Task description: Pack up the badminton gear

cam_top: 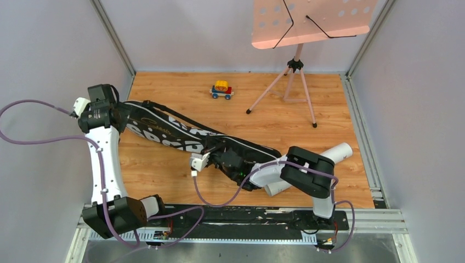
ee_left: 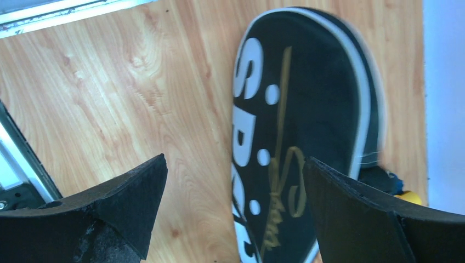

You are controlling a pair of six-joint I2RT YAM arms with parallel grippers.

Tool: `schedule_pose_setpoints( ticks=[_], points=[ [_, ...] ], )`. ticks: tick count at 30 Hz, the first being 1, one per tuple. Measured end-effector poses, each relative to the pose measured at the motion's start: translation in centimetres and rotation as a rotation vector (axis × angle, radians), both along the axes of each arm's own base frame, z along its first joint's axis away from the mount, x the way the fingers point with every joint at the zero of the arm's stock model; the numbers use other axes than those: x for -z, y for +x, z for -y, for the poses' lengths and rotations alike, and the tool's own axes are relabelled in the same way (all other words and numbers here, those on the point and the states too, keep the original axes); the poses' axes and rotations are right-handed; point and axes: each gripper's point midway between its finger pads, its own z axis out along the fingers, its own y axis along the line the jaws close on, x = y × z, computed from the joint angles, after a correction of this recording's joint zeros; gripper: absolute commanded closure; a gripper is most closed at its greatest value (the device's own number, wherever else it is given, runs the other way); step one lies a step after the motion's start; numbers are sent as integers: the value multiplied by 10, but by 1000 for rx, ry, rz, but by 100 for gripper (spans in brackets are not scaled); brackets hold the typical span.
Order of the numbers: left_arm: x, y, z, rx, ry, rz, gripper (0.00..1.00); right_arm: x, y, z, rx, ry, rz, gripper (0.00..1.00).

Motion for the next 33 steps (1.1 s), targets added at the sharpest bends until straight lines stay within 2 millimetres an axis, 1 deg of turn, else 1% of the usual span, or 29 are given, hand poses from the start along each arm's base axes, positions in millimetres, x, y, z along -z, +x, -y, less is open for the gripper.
schedule_pose_setpoints(
  ticks=[4, 6, 8, 11, 14, 18, 20, 24, 26, 30, 33],
  points=[
    [-18, 5, -2, 2, 18, 45, 0, -3, -21, -10, -41, -28, 108, 100],
    [-20, 7, -3, 3, 24, 53, 0, 0, -28, -15, -54, -34, 141, 100],
    [-18, 6, -4, 7, 30, 47, 0, 3, -34, -17, -68, -40, 154, 100],
    [-7, 3, -6, 10, 30, 21, 0, 8, -40, -15, -92, -41, 154, 100],
    [12, -5, -8, 6, 16, -34, 0, 10, -44, -8, -113, -40, 135, 100],
    [31, -12, -8, 7, -15, -75, 0, 7, -41, 5, -114, -21, 109, 100],
    [36, -12, -6, 12, -35, -79, 0, 5, -36, 11, -105, -9, 98, 100],
    [37, -8, -3, 34, -62, -62, 1, 4, -31, 24, -91, 9, 75, 100],
    [40, -5, 0, 50, -76, -55, 4, 3, -29, 30, -84, 20, 63, 100],
    [54, -5, 7, 76, -115, -64, 8, 4, -26, 39, -74, 29, 50, 100],
    [62, -6, 12, 90, -143, -71, 11, 9, -27, 50, -71, 29, 40, 100]
  ],
)
